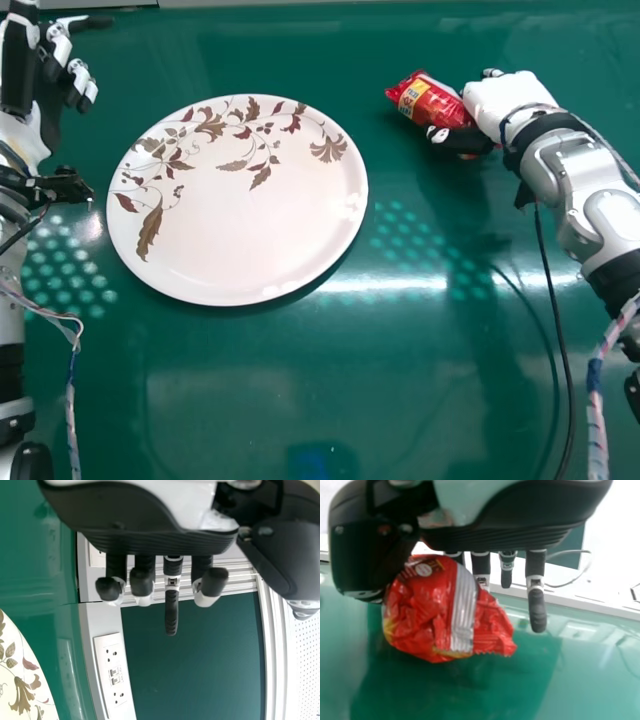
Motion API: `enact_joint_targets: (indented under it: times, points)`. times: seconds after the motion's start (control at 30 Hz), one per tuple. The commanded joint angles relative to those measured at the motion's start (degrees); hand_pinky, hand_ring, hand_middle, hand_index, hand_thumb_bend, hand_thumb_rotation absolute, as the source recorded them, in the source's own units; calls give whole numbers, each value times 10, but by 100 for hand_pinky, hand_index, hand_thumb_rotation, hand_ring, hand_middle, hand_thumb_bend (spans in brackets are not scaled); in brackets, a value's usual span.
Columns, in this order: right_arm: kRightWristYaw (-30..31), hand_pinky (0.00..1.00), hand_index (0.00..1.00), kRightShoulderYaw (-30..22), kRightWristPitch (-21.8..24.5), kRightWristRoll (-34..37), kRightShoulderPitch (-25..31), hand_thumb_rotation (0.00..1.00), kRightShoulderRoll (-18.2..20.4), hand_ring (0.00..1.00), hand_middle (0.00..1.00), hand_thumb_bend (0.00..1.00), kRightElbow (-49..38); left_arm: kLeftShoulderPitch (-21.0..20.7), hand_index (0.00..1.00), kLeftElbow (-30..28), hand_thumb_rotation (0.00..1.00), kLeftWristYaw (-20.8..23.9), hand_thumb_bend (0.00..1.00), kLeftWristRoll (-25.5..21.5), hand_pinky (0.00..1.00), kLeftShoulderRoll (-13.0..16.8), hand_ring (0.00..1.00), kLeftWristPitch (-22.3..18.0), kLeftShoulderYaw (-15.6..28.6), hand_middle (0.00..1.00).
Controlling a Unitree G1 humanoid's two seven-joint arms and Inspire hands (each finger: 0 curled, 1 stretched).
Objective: Pick up biscuit and place it in the plate
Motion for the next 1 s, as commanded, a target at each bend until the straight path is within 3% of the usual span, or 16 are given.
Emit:
enact_joint_targets:
  times: [0.0, 0.1, 0.33, 0.57, 0.8, 0.97]
  points:
    - [6, 27, 55, -14, -4, 3, 14, 0, -13, 42, 51, 49, -39, 8, 0, -5, 100, 5, 100, 6, 0, 9, 0, 2, 5, 74]
    - [36, 28, 55, -42, 15, 17, 26, 0, -18, 42, 52, 49, -108, 7, 0, -4, 100, 8, 100, 9, 0, 10, 0, 2, 7, 74]
    - [139, 28, 55, -83, 74, 1, 25, 0, -20, 41, 49, 49, -246, -1, 0, 9, 100, 5, 100, 2, 0, 12, 0, 4, 10, 61]
    - [160, 29, 51, -122, 71, 29, 24, 0, -12, 42, 53, 49, -311, -2, 0, 11, 100, 3, 100, 6, 0, 16, 0, 3, 7, 63]
    - [183, 30, 51, -128, 67, 43, 23, 0, 9, 43, 54, 49, -369, -9, 0, 14, 100, 7, 100, 10, 0, 17, 0, 8, 4, 75]
    - [195, 27, 51, -114, 51, 52, 29, 0, 36, 43, 55, 49, -397, -17, 0, 18, 100, 10, 100, 16, 0, 17, 0, 4, 2, 68]
